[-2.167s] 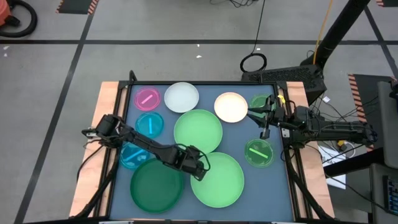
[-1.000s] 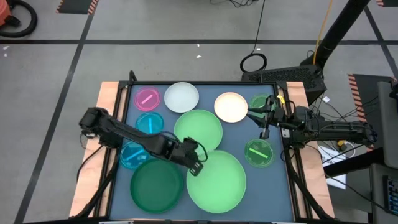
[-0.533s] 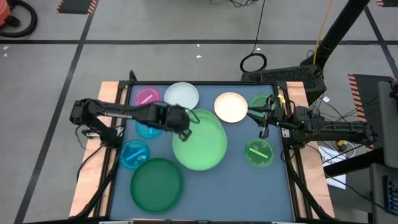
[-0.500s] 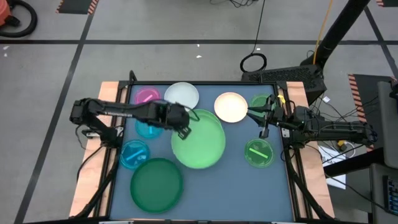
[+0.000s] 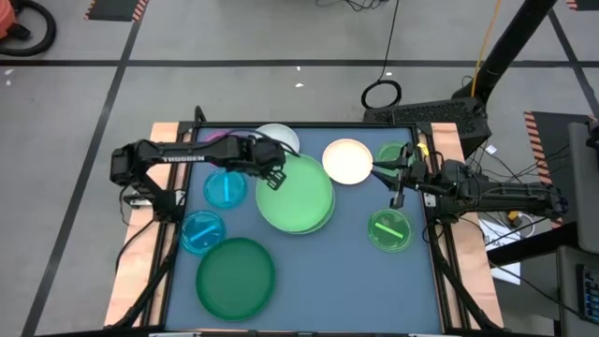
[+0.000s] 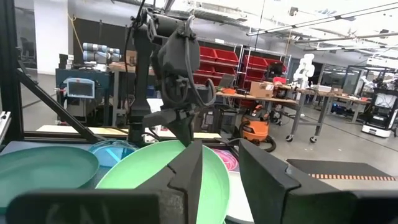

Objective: Stack plastic plates
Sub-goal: Stack the bottom light green plate on top of the top light green plate

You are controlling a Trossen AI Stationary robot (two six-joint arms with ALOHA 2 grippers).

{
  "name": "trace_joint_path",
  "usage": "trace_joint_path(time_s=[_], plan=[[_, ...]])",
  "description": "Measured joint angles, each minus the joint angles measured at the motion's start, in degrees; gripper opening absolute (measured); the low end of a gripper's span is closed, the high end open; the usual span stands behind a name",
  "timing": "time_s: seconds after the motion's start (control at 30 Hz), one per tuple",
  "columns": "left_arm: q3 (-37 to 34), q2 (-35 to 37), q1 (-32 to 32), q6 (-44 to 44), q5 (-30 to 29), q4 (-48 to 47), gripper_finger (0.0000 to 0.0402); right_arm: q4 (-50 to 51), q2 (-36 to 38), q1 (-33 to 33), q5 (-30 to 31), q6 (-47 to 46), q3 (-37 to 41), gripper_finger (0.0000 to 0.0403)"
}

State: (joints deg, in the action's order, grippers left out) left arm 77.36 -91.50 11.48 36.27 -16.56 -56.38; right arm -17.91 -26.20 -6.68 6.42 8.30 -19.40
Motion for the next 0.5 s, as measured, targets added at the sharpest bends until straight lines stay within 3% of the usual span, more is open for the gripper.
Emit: trace_joint_path(time_s=[0.5], plan=[[0.0, 0.0, 0.2, -1.5, 1.4, -0.1, 0.0024, 0.1, 0.0, 0.0, -0.2, -0.1, 0.0, 0.0098]])
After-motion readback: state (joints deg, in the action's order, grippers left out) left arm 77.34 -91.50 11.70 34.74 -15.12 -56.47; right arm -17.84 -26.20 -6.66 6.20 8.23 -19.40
